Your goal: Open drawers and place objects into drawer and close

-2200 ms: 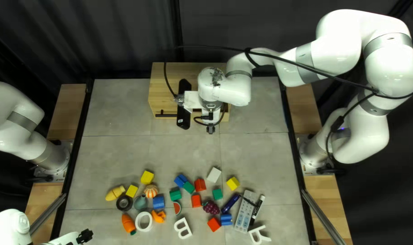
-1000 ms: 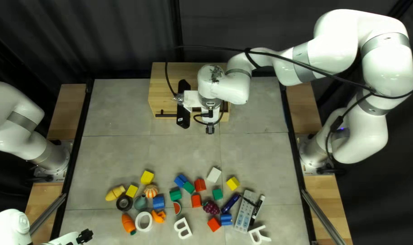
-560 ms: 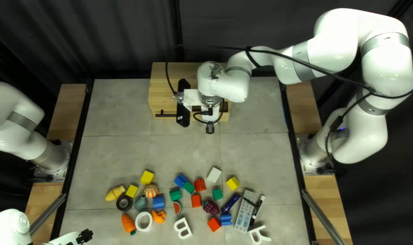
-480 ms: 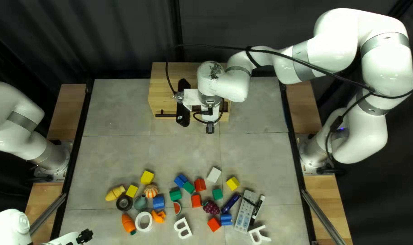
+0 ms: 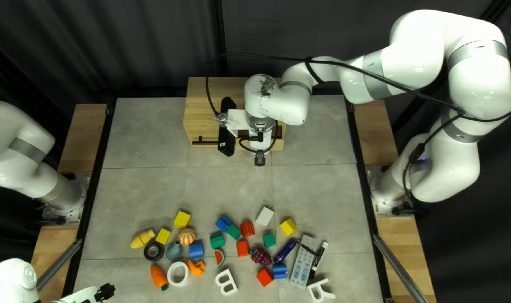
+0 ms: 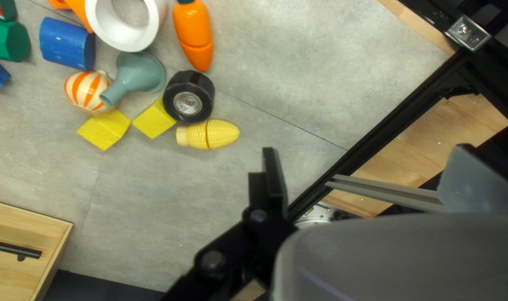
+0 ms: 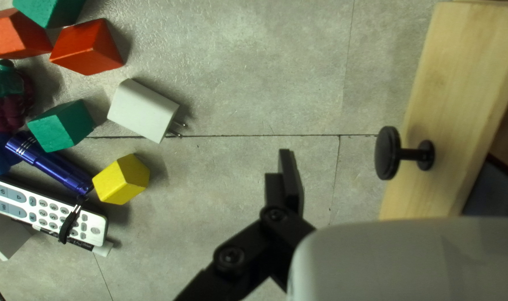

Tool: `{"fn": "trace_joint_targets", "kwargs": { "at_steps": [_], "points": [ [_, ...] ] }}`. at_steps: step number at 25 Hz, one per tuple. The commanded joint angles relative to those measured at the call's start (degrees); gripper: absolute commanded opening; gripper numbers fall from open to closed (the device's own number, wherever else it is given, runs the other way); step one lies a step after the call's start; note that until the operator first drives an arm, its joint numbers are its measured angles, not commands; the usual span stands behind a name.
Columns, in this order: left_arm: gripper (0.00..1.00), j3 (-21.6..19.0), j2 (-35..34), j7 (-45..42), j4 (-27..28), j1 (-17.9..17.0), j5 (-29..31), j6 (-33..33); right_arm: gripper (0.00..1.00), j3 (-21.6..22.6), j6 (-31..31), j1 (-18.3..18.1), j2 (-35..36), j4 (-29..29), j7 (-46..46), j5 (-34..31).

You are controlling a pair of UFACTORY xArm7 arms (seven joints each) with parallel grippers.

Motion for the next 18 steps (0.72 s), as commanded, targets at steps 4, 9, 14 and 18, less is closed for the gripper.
{"fn": "trace_joint_targets", "kwargs": {
  "at_steps": [4, 9, 14, 18],
  "points": [
    [1.0, 0.0, 0.0, 0.0, 0.0, 0.0, 0.0, 0.0, 1.0, 0.3, -0.4, 0.3, -0.5, -0.6, -0.2, 0.5],
    [1.0, 0.0, 0.0, 0.0, 0.0, 0.0, 0.0, 0.0, 1.0, 0.5, -0.2, 0.5, -0.6, -0.5, 0.0, 0.6],
    [1.0, 0.0, 0.0, 0.0, 0.0, 0.0, 0.0, 0.0, 1.0, 0.7, 0.1, 0.7, -0.6, -0.3, 0.2, 0.5],
    [1.0, 0.0, 0.0, 0.0, 0.0, 0.0, 0.0, 0.0, 1.0, 0.9, 0.3, 0.9, -0.7, -0.2, 0.5, 0.4]
  ]
}}
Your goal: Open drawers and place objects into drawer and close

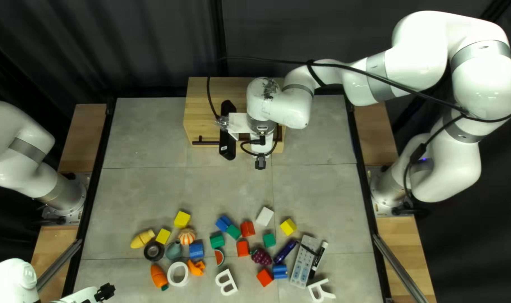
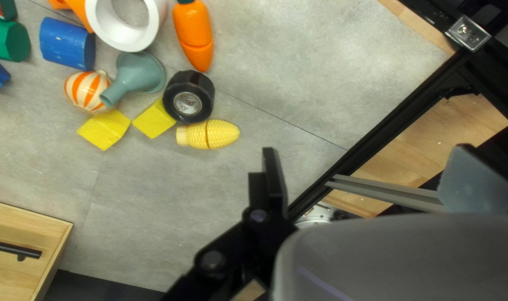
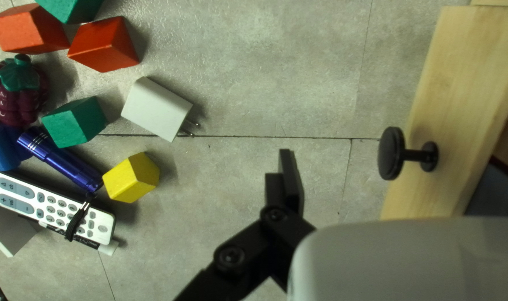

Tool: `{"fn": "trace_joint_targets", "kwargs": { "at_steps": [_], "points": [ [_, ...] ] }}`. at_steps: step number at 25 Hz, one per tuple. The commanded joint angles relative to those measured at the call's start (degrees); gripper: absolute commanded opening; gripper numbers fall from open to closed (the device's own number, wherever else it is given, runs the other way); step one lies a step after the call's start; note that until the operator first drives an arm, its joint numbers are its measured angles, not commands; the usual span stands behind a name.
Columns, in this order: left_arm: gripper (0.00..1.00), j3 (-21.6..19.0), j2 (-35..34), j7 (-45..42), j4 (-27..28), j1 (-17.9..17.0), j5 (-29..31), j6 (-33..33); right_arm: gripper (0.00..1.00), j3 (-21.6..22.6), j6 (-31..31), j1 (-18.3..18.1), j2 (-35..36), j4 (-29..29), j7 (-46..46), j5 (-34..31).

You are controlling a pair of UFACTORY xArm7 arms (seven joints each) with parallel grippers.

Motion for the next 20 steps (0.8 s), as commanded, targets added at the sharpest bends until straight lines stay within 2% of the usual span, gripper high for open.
{"fn": "trace_joint_targets", "kwargs": {
  "at_steps": [1, 20],
  "points": [
    [1.0, 0.0, 0.0, 0.0, 0.0, 0.0, 0.0, 0.0, 1.0, 0.2, 0.2, 0.2, -0.1, 0.1, 0.3, -0.1],
    [1.0, 0.0, 0.0, 0.0, 0.0, 0.0, 0.0, 0.0, 1.0, 1.6, 0.3, 1.6, -0.4, 0.1, 2.0, -0.4]
  ]
}}
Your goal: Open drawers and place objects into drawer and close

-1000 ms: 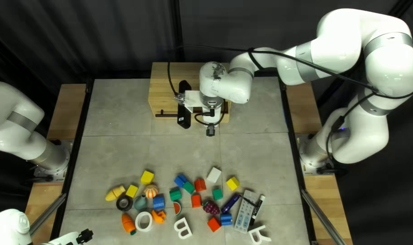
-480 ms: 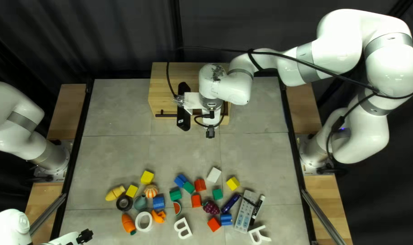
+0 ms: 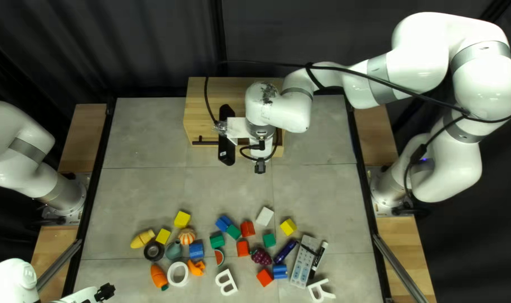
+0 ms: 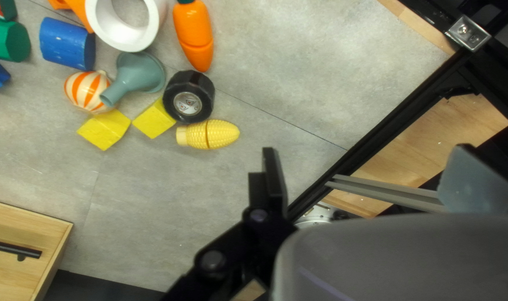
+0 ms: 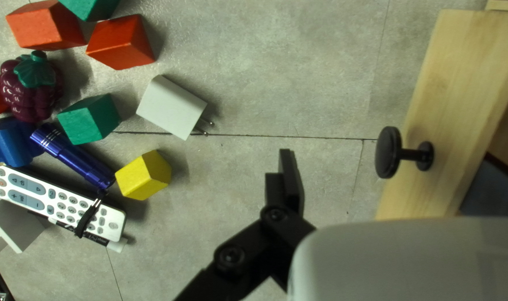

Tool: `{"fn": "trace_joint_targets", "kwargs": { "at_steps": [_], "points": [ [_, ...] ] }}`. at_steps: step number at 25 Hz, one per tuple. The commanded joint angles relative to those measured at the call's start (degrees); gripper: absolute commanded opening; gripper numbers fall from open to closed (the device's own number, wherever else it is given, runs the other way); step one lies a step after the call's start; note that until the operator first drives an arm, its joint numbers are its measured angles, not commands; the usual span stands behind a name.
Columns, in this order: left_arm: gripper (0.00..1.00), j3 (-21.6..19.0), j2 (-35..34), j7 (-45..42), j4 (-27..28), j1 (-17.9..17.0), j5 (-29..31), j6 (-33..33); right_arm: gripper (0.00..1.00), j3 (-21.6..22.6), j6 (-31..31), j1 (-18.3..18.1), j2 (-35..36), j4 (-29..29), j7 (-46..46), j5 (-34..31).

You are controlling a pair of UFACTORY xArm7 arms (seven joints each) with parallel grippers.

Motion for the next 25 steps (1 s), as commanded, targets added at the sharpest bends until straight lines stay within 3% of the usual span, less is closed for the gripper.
{"fn": "trace_joint_targets", "kwargs": {
  "at_steps": [1, 25],
  "points": [
    [1.0, 0.0, 0.0, 0.0, 0.0, 0.0, 0.0, 0.0, 1.0, 0.4, -0.1, 0.4, 0.0, 0.0, 0.4, 0.0],
    [1.0, 0.0, 0.0, 0.0, 0.0, 0.0, 0.0, 0.0, 1.0, 1.7, 2.3, 1.6, -1.8, 1.1, 3.2, -1.4]
  ]
}}
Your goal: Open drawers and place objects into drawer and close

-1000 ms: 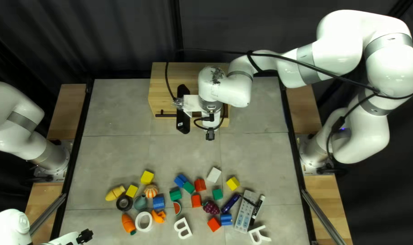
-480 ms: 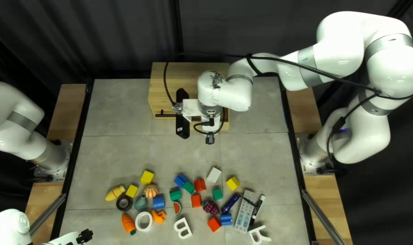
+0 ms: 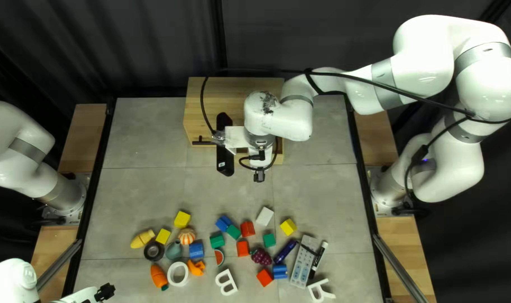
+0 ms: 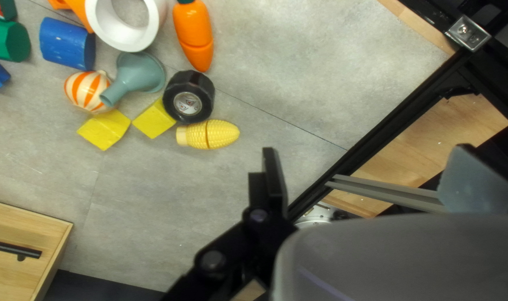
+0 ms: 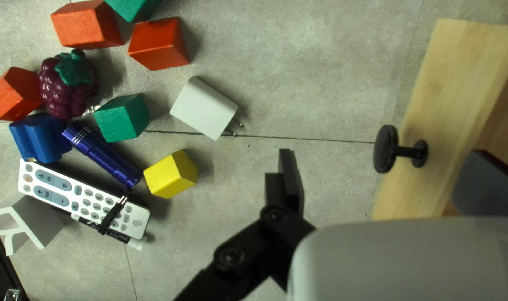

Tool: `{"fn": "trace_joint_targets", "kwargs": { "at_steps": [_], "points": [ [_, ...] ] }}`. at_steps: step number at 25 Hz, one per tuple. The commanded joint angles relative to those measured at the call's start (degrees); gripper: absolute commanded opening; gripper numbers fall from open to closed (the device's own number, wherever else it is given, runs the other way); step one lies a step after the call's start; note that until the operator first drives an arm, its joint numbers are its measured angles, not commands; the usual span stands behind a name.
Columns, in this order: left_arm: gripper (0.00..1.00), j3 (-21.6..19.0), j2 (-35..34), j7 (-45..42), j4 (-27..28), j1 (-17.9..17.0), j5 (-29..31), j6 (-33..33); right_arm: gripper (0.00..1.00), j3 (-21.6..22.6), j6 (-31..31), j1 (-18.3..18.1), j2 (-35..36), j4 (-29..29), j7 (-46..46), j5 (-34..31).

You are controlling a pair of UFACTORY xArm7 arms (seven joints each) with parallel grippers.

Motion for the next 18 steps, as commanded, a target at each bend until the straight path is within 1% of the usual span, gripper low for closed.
{"fn": "trace_joint_targets", "kwargs": {
  "at_steps": [1, 7, 13, 18],
  "points": [
    [1.0, 0.0, 0.0, 0.0, 0.0, 0.0, 0.0, 0.0, 1.0, -0.2, 1.2, -0.3, -0.7, 0.3, 0.4, -0.8],
    [1.0, 0.0, 0.0, 0.0, 0.0, 0.0, 0.0, 0.0, 1.0, -0.6, 0.3, -0.6, -0.2, -1.0, 1.3, -1.1],
    [1.0, 0.0, 0.0, 0.0, 0.0, 0.0, 0.0, 0.0, 1.0, -1.2, -2.6, -1.3, -0.2, -3.5, 1.4, -0.8],
    [1.0, 0.0, 0.0, 0.0, 0.0, 0.0, 0.0, 0.0, 1.0, -0.9, -3.7, -1.0, 0.4, -3.5, 1.8, -0.2]
  ]
}}
